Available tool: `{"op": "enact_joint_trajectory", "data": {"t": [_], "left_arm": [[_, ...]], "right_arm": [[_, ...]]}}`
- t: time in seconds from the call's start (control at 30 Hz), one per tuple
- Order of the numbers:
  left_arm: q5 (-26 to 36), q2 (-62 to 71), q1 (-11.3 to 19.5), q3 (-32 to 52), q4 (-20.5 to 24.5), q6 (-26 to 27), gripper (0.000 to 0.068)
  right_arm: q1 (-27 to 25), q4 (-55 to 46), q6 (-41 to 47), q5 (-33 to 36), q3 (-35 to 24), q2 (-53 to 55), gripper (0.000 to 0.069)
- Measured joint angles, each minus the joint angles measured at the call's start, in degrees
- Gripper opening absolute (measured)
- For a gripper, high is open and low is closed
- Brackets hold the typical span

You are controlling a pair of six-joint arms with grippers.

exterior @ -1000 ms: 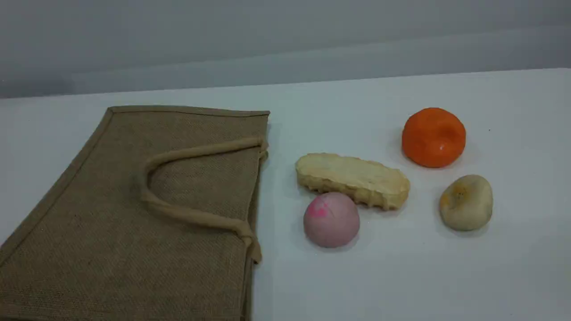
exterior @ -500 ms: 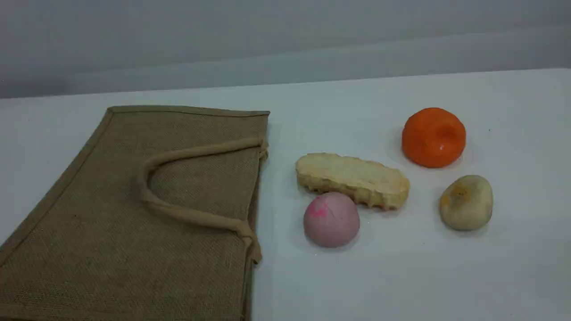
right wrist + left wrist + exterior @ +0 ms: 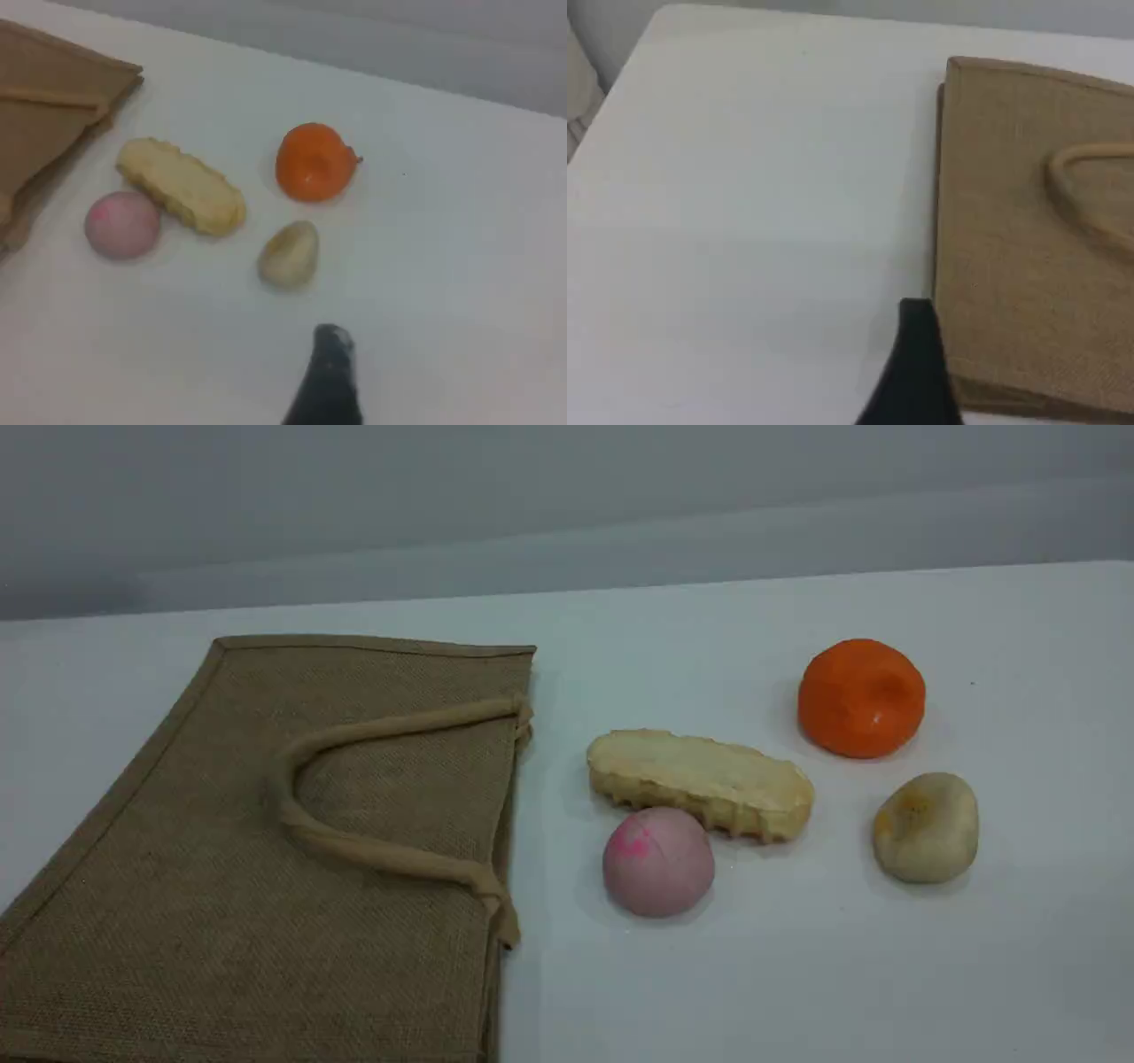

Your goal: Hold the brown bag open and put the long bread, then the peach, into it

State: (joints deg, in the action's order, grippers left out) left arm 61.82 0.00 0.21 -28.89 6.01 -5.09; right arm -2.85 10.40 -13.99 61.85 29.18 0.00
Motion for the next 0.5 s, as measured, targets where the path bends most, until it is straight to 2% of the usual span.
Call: {"op": "enact_joint_trajectory", "data": {"t": [0.37,0.5], "left_arm": [[0.0,0.0,0.0,0.0,0.0,0.1,0.0537],[-0.1,1.3,-1.6,0.0,0.8,-0.1,0.0531]], "right_arm": [[0.0,1.2,0.0,0.0,0.0,0.0,0.0553],[0.7,1.2,0.0,0.0,0.1,0.1,0.0553]]}}
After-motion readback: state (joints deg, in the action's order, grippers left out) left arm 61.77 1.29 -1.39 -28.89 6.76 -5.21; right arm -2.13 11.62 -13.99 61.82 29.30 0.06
